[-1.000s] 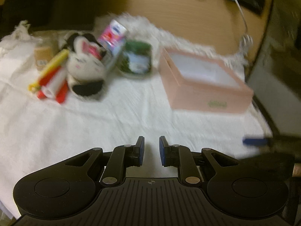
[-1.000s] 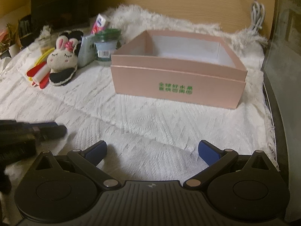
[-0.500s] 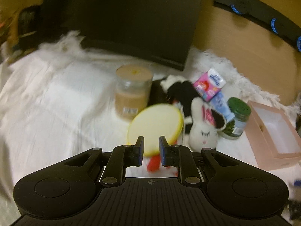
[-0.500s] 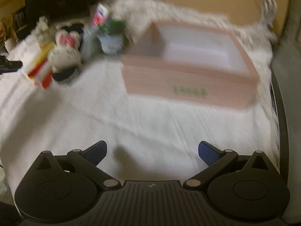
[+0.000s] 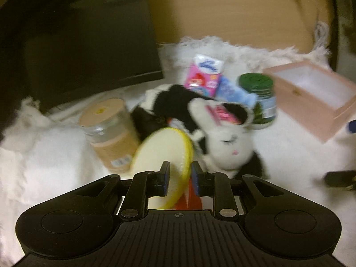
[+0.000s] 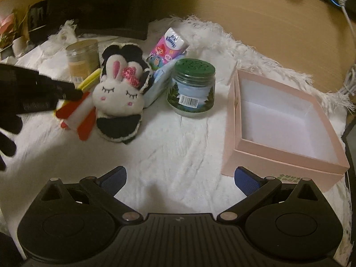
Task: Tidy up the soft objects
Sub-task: 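Grasp the yellow-rimmed glitter sponge with the left tool, then drop the sponge into the pink box with left tool while right tool drops bunny plush there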
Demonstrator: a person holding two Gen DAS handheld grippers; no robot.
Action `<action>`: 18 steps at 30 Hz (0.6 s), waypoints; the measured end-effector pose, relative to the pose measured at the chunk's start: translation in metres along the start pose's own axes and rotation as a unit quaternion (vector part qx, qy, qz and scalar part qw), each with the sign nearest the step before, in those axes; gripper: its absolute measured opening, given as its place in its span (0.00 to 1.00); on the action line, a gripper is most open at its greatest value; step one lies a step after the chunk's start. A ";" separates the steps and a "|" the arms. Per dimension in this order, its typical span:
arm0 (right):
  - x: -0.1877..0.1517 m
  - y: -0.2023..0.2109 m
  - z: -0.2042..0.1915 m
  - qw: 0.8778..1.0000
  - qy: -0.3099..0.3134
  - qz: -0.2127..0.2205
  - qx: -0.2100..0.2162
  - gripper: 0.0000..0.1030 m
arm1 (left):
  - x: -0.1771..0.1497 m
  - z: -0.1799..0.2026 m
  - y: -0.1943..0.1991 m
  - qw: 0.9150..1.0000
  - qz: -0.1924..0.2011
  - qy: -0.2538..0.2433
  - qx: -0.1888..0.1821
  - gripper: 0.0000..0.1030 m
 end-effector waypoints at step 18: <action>0.085 0.002 -0.070 0.996 0.027 0.086 0.022 0.84 | -0.014 -0.110 -0.015 0.980 0.021 0.160 -0.119 0.21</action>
Point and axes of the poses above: each gripper's, at about its wrist camera, not at the fingertips, and y roughly against the way its jaws point, z to its right, x to its top, the point moved 9 cm from there along -y, roughly the way its jaws point, and after that the axes turned 6 degrees about -z, right-handed, at the moved point
